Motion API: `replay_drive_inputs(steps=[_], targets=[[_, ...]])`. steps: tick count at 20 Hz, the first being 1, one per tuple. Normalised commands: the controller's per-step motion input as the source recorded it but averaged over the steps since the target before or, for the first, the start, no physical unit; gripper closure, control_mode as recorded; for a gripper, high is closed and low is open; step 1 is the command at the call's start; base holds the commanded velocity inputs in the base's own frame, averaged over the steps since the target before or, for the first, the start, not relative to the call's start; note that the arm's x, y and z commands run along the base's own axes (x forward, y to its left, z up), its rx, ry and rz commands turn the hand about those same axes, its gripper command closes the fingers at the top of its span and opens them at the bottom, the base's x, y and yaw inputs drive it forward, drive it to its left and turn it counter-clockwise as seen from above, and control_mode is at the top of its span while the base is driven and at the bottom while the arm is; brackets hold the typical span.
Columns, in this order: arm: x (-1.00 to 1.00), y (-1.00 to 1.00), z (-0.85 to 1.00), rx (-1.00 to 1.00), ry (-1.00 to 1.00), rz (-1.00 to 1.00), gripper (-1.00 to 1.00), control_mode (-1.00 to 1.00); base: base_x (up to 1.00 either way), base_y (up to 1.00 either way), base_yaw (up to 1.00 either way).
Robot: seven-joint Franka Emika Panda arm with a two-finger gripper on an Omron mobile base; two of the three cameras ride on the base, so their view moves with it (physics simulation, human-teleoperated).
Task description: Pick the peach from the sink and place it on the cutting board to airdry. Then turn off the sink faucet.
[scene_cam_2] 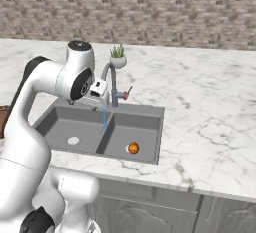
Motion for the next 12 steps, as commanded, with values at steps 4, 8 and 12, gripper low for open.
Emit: replay_drive_inputs(steps=[4,8,12], targets=[[-0.02,-0.26,-0.06,0.0,-0.02,-0.01,-1.0,-1.0,0.0,0.0,0.0],[-0.02,-0.12,-0.08,-0.01,-0.05,0.02,-1.0,-1.0,0.0,0.0,0.0],[0.01,-0.28,-0.15,-0.07,-0.02,0.0,-1.0,-1.0,0.0,0.0,0.0]])
